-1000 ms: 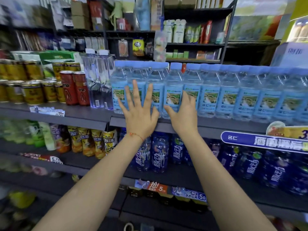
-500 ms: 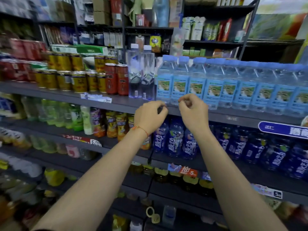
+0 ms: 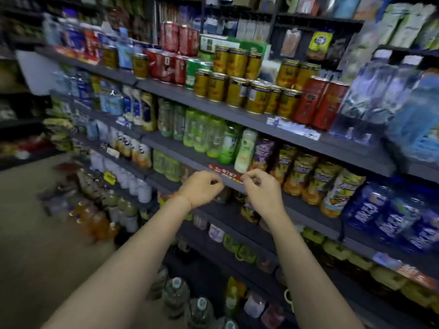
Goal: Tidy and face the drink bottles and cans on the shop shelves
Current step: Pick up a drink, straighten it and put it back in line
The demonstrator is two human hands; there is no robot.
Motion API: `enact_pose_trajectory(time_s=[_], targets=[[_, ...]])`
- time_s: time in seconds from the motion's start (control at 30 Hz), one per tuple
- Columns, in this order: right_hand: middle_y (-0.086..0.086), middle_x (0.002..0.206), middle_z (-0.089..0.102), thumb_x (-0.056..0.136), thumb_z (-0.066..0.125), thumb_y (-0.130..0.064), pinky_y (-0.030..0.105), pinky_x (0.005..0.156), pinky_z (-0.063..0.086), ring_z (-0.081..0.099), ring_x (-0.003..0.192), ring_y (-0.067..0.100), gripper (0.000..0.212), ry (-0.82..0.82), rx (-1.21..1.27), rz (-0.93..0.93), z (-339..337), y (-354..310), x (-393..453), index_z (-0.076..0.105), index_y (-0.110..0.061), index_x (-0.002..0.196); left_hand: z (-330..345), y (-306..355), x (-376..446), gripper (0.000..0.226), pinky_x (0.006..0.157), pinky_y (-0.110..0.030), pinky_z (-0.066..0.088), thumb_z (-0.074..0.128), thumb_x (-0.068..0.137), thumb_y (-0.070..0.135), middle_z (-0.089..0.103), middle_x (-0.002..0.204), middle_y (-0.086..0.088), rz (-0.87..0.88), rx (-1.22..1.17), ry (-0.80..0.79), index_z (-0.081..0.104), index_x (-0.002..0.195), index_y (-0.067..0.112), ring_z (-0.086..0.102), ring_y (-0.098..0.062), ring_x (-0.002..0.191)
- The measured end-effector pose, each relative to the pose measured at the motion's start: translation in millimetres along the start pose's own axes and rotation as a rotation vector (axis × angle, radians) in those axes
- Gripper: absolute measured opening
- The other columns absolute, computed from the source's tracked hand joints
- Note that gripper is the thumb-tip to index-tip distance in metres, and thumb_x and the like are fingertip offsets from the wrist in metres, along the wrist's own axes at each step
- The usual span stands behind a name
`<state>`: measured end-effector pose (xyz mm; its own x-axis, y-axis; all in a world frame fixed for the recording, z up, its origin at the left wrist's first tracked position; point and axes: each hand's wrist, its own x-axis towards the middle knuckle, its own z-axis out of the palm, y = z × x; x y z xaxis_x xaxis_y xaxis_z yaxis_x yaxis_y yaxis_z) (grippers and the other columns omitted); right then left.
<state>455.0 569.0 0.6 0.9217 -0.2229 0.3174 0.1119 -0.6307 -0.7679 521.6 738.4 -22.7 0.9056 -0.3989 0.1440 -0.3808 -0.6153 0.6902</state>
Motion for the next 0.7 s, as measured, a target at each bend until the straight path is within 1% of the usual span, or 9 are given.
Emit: enact_pose_trajectory(time_s=[0.03, 0.1, 0.17, 0.23, 0.33, 0.4, 0.47, 0.57, 0.7], targets=[[0.004, 0.070, 0.065, 0.096, 0.055, -0.026, 0.039, 0.061, 0.049, 0.061, 0.065, 0.022, 0.021, -0.029, 0.001, 0.014, 19, -4, 6, 0.064, -0.023, 0.078, -9, -18, 0, 0.025, 0.053, -0.027, 0.046, 0.051, 0.097, 0.028, 0.066, 0.072, 0.011, -0.015, -0.008, -0.027, 0.067, 0.080, 0.033, 0.062, -0.010, 0.065], [0.008, 0.072, 0.065, 0.097, 0.054, -0.024, 0.042, 0.060, 0.050, 0.061, 0.064, 0.027, 0.020, -0.077, 0.021, 0.031, 56, -14, 19, 0.064, -0.021, 0.080, -27, -52, 4, 0.021, 0.067, -0.031, 0.051, 0.052, 0.097, 0.029, 0.068, 0.084, 0.016, -0.052, -0.038, -0.046, 0.068, 0.084, 0.036, 0.065, -0.011, 0.078], [0.010, 0.071, 0.065, 0.097, 0.055, -0.020, 0.041, 0.060, 0.050, 0.061, 0.065, 0.030, 0.019, -0.108, 0.038, 0.014, 94, -21, 37, 0.065, -0.018, 0.081, -47, -85, 13, 0.020, 0.071, -0.029, 0.049, 0.052, 0.098, 0.030, 0.064, 0.092, 0.020, -0.088, -0.064, -0.030, 0.071, 0.091, 0.032, 0.064, -0.009, 0.085], [0.011, 0.070, 0.064, 0.098, 0.054, -0.019, 0.041, 0.060, 0.050, 0.061, 0.064, 0.029, 0.019, -0.166, 0.056, -0.004, 134, -27, 56, 0.065, -0.018, 0.083, -64, -119, 26, 0.021, 0.071, -0.027, 0.046, 0.052, 0.098, 0.028, 0.064, 0.091, 0.016, -0.124, -0.062, -0.011, 0.072, 0.093, 0.026, 0.062, -0.011, 0.085], [0.007, 0.072, 0.065, 0.097, 0.054, -0.021, 0.045, 0.064, 0.053, 0.061, 0.065, 0.026, 0.019, -0.203, 0.107, 0.022, 195, -26, 97, 0.064, -0.024, 0.082, -89, -171, 54, 0.023, 0.075, -0.037, 0.055, 0.052, 0.098, 0.028, 0.072, 0.087, 0.003, -0.173, -0.032, -0.011, 0.071, 0.085, 0.025, 0.067, -0.019, 0.082], [0.002, 0.074, 0.066, 0.097, 0.054, -0.023, 0.045, 0.066, 0.054, 0.062, 0.067, 0.025, 0.019, -0.195, 0.147, 0.067, 235, -24, 133, 0.064, -0.026, 0.082, -109, -205, 79, 0.024, 0.077, -0.038, 0.056, 0.052, 0.099, 0.027, 0.074, 0.090, -0.002, -0.200, 0.002, -0.017, 0.072, 0.087, 0.023, 0.068, -0.019, 0.082], [0.001, 0.074, 0.065, 0.097, 0.053, -0.025, 0.042, 0.062, 0.051, 0.061, 0.067, 0.024, 0.018, -0.191, 0.190, 0.082, 272, -28, 174, 0.065, -0.025, 0.083, -135, -234, 109, 0.024, 0.078, -0.035, 0.055, 0.051, 0.099, 0.024, 0.073, 0.090, -0.002, -0.217, 0.016, 0.010, 0.074, 0.096, 0.017, 0.068, -0.020, 0.081], [-0.001, 0.068, 0.061, 0.099, 0.052, -0.025, 0.035, 0.056, 0.045, 0.058, 0.062, 0.020, 0.018, -0.197, 0.206, 0.075, 321, -46, 234, 0.065, -0.024, 0.085, -179, -270, 152, 0.022, 0.070, -0.033, 0.054, 0.050, 0.100, 0.023, 0.073, 0.093, -0.009, -0.265, -0.010, 0.067, 0.071, 0.093, 0.022, 0.068, -0.027, 0.079], [0.002, 0.070, 0.061, 0.099, 0.052, -0.025, 0.033, 0.059, 0.044, 0.060, 0.067, 0.022, 0.019, -0.233, 0.217, 0.021, 371, -88, 298, 0.065, -0.021, 0.086, -234, -313, 200, 0.019, 0.074, -0.043, 0.058, 0.051, 0.099, 0.024, 0.074, 0.088, -0.004, -0.272, -0.035, 0.185, 0.069, 0.096, 0.026, 0.069, -0.026, 0.076]])
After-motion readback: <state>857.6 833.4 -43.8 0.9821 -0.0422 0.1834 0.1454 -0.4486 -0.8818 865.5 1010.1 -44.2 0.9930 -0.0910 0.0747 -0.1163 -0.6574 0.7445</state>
